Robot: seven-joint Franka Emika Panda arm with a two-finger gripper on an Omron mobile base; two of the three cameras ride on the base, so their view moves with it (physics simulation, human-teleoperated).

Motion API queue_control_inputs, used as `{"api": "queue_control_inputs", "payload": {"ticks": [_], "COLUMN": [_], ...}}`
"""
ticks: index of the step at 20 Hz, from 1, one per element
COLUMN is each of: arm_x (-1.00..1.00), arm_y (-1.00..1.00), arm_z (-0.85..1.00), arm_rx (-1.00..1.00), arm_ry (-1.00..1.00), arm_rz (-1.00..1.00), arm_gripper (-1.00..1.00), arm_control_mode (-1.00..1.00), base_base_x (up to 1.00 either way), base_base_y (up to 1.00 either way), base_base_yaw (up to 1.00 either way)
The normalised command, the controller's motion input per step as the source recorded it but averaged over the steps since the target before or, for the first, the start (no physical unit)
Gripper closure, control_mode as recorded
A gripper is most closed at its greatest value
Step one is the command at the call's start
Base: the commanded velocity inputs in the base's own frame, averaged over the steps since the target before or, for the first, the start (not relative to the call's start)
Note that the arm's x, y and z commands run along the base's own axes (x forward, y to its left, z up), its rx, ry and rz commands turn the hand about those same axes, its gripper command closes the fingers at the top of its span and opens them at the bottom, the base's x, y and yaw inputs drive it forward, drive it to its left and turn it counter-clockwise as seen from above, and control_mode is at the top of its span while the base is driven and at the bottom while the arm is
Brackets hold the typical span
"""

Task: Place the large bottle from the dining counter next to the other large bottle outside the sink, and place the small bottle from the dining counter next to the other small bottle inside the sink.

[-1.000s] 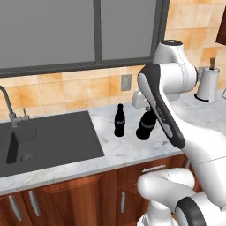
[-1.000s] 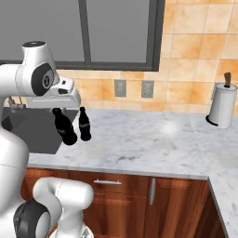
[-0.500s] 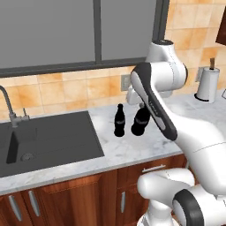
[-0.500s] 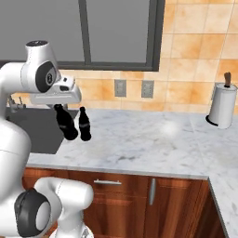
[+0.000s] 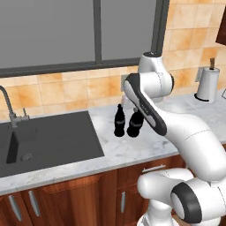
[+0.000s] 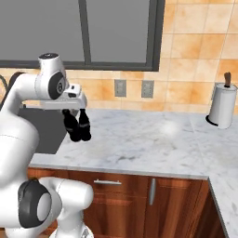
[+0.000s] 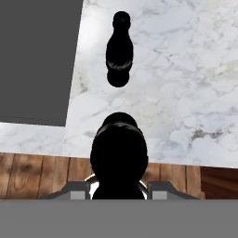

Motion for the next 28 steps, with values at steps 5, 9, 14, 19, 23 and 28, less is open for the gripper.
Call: {"api": "queue_control_inputs", "payload": {"ticks": [5,9,14,19,23,28], "arm_x": [0.16,0.22,0.27,0.25,0.09,0.12], "arm_y": [0.09,0.00,0.04,0.16,0.03,0.00], "arm_z": [-0.31,-0.11,-0.08,-0.21,-0.35,-0.42], "arm_rx": [0.00,0.00,-0.01,0.00,0.00,0.00], "arm_ry": [0.00,0.03,0.15,0.14,-0.02,-0.10], "arm_rz": [0.01,0.02,0.00,0.00,0.00,0.00], "arm_gripper": [1.00,1.00,1.00,1.00,1.00,1.00], "arm_control_mode": [-1.00,-1.00,-1.00,-1.00,-1.00,-1.00], "base_base_x": [0.00,0.00,0.00,0.00,0.00,0.00], "base_base_y": [0.00,0.00,0.00,0.00,0.00,0.00], "base_base_yaw": [0.00,0.00,0.00,0.00,0.00,0.00]}}
